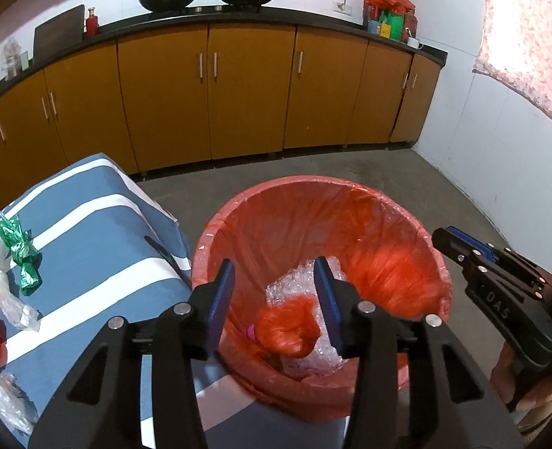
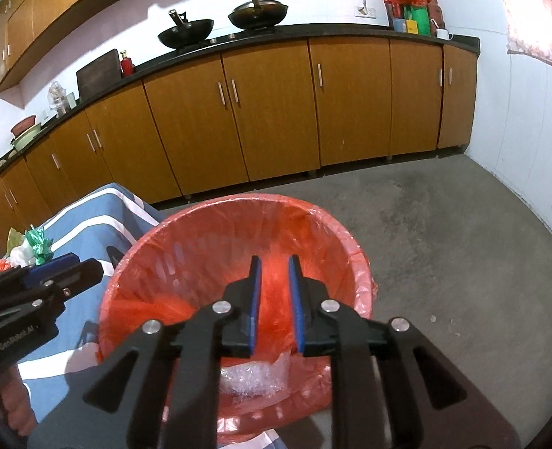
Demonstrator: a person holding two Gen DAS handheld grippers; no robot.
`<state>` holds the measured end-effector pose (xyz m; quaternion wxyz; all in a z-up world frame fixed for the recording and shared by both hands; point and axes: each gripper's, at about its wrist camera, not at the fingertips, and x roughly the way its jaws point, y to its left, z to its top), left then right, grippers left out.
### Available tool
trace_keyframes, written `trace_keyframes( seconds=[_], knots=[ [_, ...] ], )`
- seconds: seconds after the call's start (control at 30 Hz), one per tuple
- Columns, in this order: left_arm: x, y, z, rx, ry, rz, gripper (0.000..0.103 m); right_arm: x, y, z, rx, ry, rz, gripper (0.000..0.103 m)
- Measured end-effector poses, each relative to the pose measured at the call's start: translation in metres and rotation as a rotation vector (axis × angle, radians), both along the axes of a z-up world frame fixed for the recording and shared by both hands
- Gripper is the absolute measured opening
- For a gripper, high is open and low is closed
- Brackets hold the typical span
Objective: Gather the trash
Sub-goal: 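Carry both red bags from the table over the red wastebasket, then open both tools to drop the red bags into the wastebasket, then bring both open tools back over the table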
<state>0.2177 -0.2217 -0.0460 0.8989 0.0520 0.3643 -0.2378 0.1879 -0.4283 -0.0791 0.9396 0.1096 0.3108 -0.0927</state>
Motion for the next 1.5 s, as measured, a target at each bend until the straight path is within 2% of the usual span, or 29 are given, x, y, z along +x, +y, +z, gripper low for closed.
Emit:
trace_keyframes(
  seconds=[0.6, 0.93, 1.1, 1.2, 1.27, 1.5],
  knots=[
    [-0.004, 0.045, 0.003, -0.009, -0.002, 0.091, 0.046, -0.005, 0.01, 0.009, -0.008, -0.008, -0.007, 0.021],
    [-0.009, 0.109, 0.016, -0.014, -0.052, 0.196, 0.048, -0.001, 0.045, 0.025, -0.028, -0.017, 0.065, 0.032],
    [-0.019, 0.172, 0.029, -0.01, -0.112, 0.31, 0.049, 0.007, 0.085, 0.029, -0.03, -0.017, 0.152, 0.034],
    [-0.028, 0.211, 0.034, 0.015, -0.159, 0.397, 0.055, 0.012, 0.118, 0.03, -0.024, -0.015, 0.224, 0.034],
    [-0.036, 0.243, 0.034, 0.041, -0.184, 0.472, 0.055, 0.016, 0.146, 0.03, -0.021, -0.011, 0.287, 0.034],
    [-0.06, 0.344, 0.021, 0.127, -0.185, 0.725, 0.055, 0.024, 0.247, 0.029, -0.004, 0.0, 0.506, 0.035]
  ],
)
